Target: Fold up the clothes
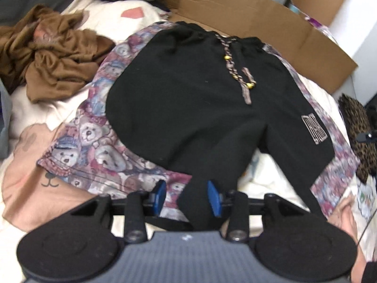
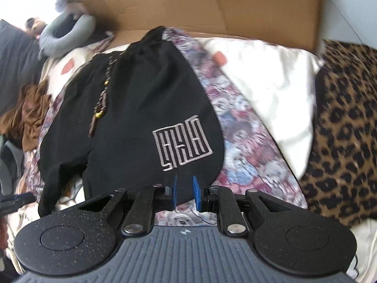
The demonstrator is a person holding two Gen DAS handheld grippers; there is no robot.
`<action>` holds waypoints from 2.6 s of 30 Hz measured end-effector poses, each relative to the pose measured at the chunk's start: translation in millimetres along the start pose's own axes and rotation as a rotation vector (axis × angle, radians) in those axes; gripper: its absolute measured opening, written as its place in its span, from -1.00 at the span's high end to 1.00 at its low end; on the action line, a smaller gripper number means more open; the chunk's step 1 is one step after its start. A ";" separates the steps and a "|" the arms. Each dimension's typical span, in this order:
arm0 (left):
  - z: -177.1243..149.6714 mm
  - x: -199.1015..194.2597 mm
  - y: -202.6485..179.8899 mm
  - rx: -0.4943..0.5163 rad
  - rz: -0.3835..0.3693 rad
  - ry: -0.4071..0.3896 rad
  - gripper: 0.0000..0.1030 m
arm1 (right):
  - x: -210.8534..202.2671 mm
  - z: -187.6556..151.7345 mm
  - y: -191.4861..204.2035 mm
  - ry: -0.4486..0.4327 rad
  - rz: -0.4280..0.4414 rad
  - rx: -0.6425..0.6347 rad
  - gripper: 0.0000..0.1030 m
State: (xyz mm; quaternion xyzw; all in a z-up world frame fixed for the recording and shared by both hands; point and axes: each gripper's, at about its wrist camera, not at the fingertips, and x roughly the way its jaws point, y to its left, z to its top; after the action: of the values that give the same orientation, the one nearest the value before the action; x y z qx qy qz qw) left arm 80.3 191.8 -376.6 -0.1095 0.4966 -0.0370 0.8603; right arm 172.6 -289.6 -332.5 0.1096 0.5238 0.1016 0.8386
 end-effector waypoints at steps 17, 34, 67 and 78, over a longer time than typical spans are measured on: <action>-0.8 24.1 9.9 0.011 -0.167 0.058 0.92 | 20.8 2.2 51.8 0.083 0.055 -0.077 0.62; -15.1 -8.0 -32.4 0.092 -0.369 0.126 0.93 | 46.0 -27.0 86.1 0.182 0.199 -0.106 0.62; -21.3 -31.9 86.0 -0.032 0.219 -0.016 0.28 | 68.2 -37.4 152.4 0.360 0.291 -0.211 0.33; -29.5 -16.6 114.5 -0.111 0.245 -0.122 0.28 | 86.3 -30.8 186.6 0.470 0.246 -0.147 0.17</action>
State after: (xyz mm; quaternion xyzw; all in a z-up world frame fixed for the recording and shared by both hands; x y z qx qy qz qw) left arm 41.3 301.6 -402.6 -0.0976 0.4541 0.1025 0.8796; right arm 171.7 -84.3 -365.5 0.0844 0.6781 0.2630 0.6811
